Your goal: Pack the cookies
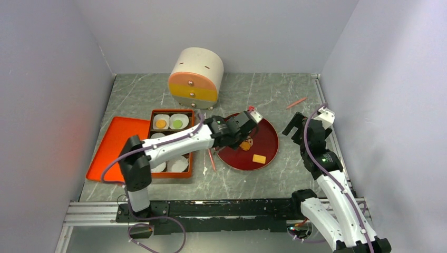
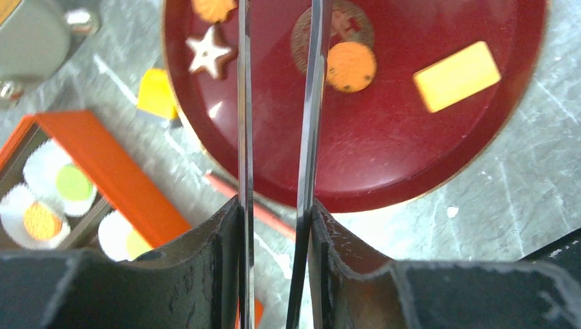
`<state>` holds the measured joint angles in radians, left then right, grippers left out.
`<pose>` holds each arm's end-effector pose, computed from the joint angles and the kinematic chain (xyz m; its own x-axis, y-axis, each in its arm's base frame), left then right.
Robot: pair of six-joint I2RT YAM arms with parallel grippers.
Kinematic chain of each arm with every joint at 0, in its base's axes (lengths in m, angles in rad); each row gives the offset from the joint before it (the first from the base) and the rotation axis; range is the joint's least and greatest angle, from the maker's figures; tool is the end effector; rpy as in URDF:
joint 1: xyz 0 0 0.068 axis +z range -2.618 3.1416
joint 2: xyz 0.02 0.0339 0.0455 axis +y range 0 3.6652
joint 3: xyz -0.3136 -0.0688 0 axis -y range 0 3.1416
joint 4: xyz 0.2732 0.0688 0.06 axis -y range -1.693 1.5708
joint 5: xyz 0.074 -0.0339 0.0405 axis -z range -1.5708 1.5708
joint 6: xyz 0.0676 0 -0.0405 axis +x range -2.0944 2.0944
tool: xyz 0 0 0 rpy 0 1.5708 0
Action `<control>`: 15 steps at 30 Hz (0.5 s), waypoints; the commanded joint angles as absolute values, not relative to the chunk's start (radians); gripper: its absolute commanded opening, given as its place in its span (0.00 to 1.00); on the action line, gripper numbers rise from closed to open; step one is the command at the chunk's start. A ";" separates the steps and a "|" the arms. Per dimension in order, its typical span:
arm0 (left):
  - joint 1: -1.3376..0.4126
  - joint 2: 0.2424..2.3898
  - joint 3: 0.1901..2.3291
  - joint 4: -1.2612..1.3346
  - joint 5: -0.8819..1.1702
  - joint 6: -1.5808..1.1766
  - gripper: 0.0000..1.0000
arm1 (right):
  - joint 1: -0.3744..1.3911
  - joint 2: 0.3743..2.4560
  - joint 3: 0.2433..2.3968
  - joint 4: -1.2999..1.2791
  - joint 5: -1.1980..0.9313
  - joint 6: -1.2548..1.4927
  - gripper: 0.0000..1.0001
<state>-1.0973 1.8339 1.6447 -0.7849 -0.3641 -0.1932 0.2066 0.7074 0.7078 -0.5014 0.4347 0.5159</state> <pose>0.2304 -0.3969 0.3104 -0.5123 0.6065 -0.6080 0.6542 0.7343 0.1812 0.1757 0.0077 0.3124 -0.3223 0.3896 -0.8627 0.3845 0.8867 0.2567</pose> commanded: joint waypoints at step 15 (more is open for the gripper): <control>-0.949 1.433 1.336 -1.031 -0.452 -0.514 0.34 | 0.207 0.785 0.732 -0.363 0.342 0.529 1.00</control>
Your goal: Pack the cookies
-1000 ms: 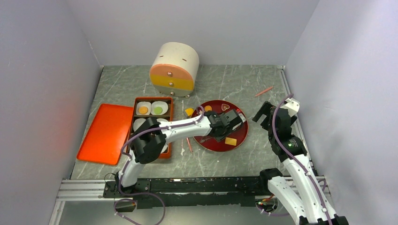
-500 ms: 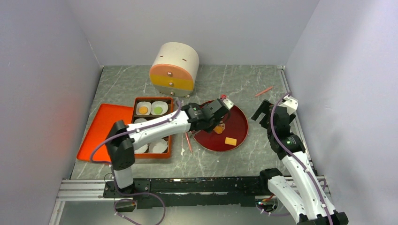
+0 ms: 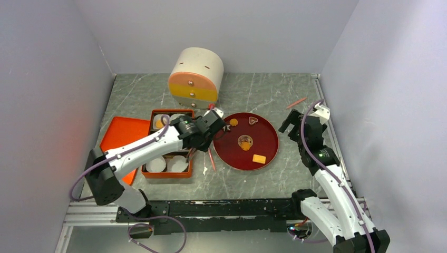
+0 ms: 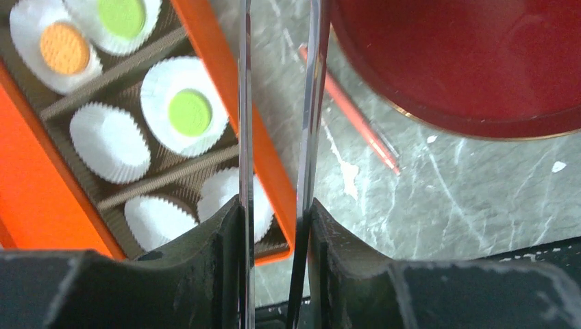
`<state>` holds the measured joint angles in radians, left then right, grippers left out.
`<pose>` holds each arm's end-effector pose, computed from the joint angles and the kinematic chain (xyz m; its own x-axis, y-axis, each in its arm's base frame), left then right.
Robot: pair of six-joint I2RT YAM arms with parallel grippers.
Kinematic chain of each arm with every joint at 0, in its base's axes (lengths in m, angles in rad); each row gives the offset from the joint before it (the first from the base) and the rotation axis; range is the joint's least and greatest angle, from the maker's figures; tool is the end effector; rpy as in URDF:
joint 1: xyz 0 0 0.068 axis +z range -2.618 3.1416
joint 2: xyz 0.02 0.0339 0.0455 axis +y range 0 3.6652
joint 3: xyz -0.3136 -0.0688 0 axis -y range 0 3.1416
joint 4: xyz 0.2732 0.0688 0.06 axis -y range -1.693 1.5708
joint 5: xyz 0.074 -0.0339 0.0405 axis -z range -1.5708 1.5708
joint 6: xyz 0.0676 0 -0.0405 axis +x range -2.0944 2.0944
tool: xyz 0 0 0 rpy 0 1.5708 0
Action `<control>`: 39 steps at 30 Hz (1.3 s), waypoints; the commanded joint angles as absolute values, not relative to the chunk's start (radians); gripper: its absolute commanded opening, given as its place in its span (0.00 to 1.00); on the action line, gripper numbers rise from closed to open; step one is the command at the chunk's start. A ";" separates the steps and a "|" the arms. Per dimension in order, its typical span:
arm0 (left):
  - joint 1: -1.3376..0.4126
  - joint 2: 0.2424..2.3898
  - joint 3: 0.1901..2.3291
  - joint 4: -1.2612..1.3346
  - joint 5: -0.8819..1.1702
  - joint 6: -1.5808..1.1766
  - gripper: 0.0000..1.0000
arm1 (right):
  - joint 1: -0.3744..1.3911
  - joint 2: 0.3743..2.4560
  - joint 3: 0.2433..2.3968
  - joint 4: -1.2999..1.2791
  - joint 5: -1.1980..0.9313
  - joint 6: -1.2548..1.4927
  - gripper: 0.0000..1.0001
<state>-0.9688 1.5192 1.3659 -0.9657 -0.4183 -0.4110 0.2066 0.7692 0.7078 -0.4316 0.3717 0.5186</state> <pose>0.2165 -0.2665 0.3221 -0.7278 0.4146 -0.5462 0.3948 0.9046 0.1606 0.1927 0.0153 0.3099 -0.3418 0.4002 -0.8503 0.3356 0.8971 0.2873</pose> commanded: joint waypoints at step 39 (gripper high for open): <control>-0.523 1.210 1.050 -1.172 -0.416 -0.524 0.41 | 0.207 0.822 0.708 -0.277 0.269 0.502 1.00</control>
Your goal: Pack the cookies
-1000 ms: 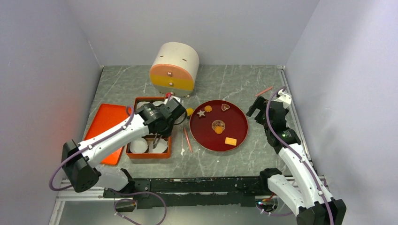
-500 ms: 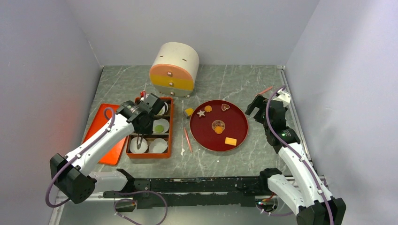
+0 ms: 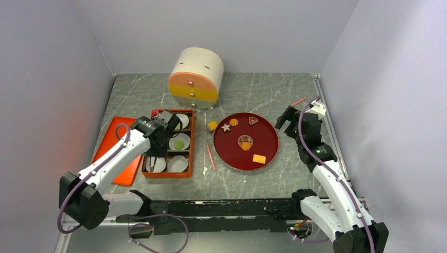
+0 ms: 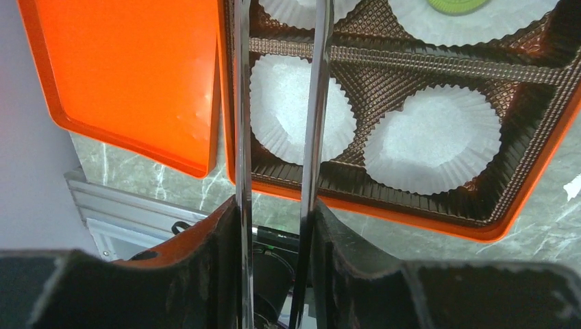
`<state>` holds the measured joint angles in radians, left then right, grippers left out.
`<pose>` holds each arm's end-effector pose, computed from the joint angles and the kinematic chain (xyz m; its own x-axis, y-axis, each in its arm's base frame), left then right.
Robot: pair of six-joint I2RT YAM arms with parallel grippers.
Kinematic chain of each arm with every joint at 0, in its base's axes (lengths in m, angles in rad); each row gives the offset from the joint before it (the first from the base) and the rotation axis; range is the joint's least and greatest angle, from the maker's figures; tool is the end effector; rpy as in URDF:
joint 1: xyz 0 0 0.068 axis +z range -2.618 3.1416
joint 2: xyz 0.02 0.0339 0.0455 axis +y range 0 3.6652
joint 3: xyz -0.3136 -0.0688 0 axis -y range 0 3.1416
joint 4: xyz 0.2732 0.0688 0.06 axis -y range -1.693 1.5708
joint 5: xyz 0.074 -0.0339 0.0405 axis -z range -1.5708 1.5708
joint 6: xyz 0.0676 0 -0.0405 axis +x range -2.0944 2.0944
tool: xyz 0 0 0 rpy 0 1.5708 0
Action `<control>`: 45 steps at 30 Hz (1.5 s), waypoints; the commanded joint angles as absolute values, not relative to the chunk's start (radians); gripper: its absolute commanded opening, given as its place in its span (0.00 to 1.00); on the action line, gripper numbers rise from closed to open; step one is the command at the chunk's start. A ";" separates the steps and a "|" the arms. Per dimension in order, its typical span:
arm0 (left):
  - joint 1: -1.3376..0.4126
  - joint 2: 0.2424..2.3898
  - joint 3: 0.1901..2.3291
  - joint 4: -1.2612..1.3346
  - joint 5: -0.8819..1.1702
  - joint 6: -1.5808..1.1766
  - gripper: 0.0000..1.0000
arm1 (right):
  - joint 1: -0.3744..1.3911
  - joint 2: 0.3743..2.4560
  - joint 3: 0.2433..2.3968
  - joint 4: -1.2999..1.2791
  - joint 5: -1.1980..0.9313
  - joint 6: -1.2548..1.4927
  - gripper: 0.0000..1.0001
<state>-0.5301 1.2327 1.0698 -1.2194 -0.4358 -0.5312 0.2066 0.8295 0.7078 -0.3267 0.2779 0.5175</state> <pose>0.2048 -0.0869 0.2914 -0.9283 0.0118 -0.3716 -0.0929 0.9604 0.2626 0.2113 0.0253 0.3109 -0.3466 0.4134 -0.8420 0.2488 0.9060 0.3424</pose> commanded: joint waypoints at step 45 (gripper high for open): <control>-0.529 1.161 1.245 -0.993 -0.104 -0.321 0.50 | 0.207 0.807 0.721 -0.307 0.284 0.508 1.00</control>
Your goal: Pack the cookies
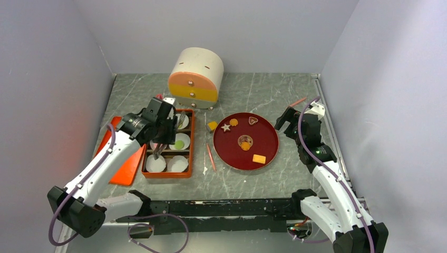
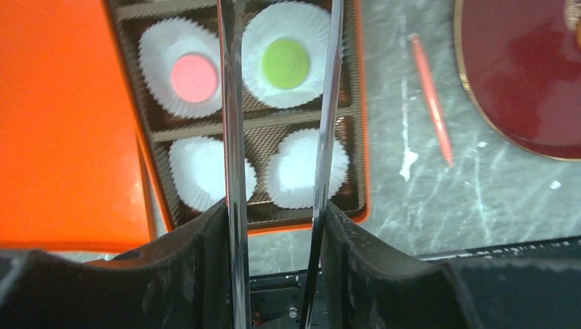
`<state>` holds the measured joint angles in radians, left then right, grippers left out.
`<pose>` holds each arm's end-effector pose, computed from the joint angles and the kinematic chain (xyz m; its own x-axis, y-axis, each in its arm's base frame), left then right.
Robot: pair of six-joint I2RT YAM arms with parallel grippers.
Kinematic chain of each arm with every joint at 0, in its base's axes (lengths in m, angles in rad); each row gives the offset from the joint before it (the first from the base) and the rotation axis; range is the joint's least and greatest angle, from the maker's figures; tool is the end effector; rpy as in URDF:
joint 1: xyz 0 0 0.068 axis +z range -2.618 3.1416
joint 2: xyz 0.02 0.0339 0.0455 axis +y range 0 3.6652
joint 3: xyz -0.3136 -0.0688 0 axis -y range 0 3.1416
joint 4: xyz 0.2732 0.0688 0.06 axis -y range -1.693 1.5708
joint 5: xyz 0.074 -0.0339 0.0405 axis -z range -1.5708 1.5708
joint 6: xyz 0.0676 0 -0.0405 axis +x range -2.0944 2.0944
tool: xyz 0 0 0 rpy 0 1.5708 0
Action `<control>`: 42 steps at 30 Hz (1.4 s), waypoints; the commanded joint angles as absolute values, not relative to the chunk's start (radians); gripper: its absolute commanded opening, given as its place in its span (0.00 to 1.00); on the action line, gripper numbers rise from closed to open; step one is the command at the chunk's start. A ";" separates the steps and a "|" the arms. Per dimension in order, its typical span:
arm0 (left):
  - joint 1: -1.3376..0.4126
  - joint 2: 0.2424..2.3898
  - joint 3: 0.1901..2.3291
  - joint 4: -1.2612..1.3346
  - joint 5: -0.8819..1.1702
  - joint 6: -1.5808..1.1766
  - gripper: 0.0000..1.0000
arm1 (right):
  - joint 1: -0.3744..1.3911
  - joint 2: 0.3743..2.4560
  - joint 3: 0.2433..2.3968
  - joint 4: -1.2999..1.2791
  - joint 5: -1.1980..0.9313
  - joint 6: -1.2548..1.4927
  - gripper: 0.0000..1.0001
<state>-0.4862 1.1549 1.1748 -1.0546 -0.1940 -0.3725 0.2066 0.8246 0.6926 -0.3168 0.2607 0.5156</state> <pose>0.2156 -0.0992 0.3451 -0.8431 0.0417 -0.5361 0.0693 0.9971 -0.0315 0.2104 0.0263 0.3068 -0.3551 0.4123 -0.8390 0.2347 0.9081 0.3469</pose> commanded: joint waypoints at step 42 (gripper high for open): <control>-1.156 1.796 1.558 -0.891 -0.272 -0.245 0.55 | 0.207 0.677 0.727 -0.450 0.360 0.537 1.00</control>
<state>-1.1442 1.7786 1.4937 -0.9108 -0.2379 -0.2852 0.2066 0.6872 0.6926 -0.4480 0.3347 0.5350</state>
